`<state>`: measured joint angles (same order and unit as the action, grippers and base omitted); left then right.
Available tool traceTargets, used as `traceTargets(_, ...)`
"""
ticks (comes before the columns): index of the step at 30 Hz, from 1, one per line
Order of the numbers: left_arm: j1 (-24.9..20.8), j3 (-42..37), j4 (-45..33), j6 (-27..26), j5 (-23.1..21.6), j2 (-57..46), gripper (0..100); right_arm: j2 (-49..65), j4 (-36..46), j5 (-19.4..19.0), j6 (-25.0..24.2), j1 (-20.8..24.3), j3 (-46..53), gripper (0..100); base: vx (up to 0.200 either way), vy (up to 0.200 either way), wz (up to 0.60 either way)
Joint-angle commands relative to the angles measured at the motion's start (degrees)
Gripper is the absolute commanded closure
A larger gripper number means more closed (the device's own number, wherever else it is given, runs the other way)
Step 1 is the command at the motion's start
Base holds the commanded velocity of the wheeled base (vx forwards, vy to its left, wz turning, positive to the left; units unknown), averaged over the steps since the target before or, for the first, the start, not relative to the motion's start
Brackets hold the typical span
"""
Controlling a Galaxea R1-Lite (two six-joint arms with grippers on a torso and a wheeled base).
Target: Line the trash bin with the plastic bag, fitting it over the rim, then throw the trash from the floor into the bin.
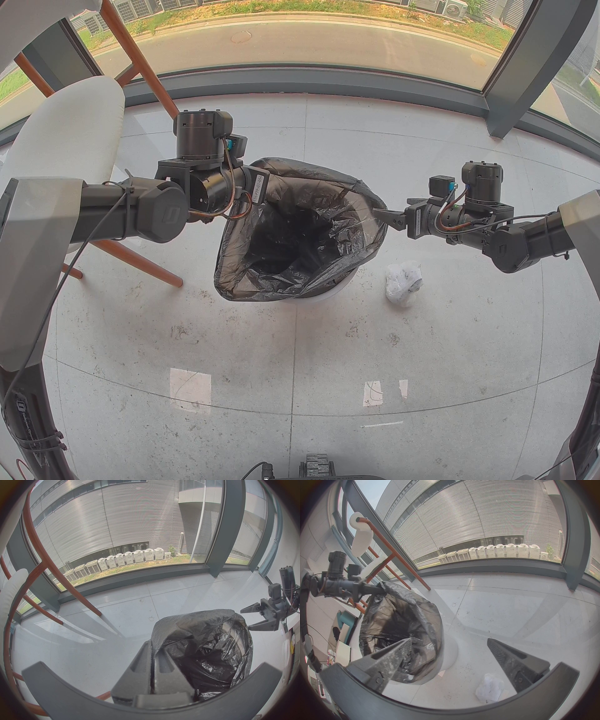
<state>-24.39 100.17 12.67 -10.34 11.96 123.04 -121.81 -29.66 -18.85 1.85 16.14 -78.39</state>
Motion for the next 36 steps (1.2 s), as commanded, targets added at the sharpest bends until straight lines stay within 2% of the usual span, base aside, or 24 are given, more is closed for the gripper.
traceTargets(1,1.6,1.2,0.9,-0.1,-0.3,2.3,100,6.9,-0.4,-1.5,0.1,-0.2,7.7,0,0.0,0.0,0.0)
traceTargets(5,3.0,3.2,1.0,-0.2,-1.2,4.8,100,11.4,-0.2,-1.5,-0.4,0.5,15.4,0,0.0,0.0,0.0)
traceTargets(8,3.2,5.1,0.9,-0.1,-1.3,5.6,100,13.9,0.2,-0.9,-4.5,3.8,19.8,0,0.0,0.0,0.0)
traceTargets(11,3.2,5.5,0.7,-0.2,-1.3,5.6,100,13.8,0.3,2.1,-17.5,8.6,20.6,0,0.0,0.0,0.0)
traceTargets(13,3.2,5.5,0.7,-0.3,-1.3,5.6,100,13.2,0.4,6.3,-25.4,12.0,19.3,0,0.0,0.0,0.0)
traceTargets(15,3.2,5.5,0.7,-0.3,-1.3,5.6,100,12.5,0.4,7.6,-28.0,13.1,18.7,0,0.0,0.0,0.0)
traceTargets(16,3.2,5.5,0.6,-0.3,-1.3,5.6,100,9.7,0.5,9.4,-32.4,15.1,17.7,0,0.0,0.0,0.0)
traceTargets(17,3.1,5.5,0.6,-0.3,-1.3,5.6,100,8.4,0.5,10.2,-34.3,16.0,17.4,0,0.0,0.0,0.0)
traceTargets(23,2.6,5.5,0.6,-0.3,-1.4,5.6,100,2.6,1.7,13.5,-41.0,19.4,13.3,0,0.0,0.0,0.0)
traceTargets(29,2.1,5.5,0.7,-0.2,-1.4,5.6,100,-0.9,9.4,13.5,-48.1,19.7,3.9,0,0.0,0.0,0.0)
traceTargets(36,2.1,5.5,0.7,-0.3,-1.4,5.5,100,-4.1,12.6,13.6,-49.4,19.4,-3.6,0,0.0,0.0,0.0)
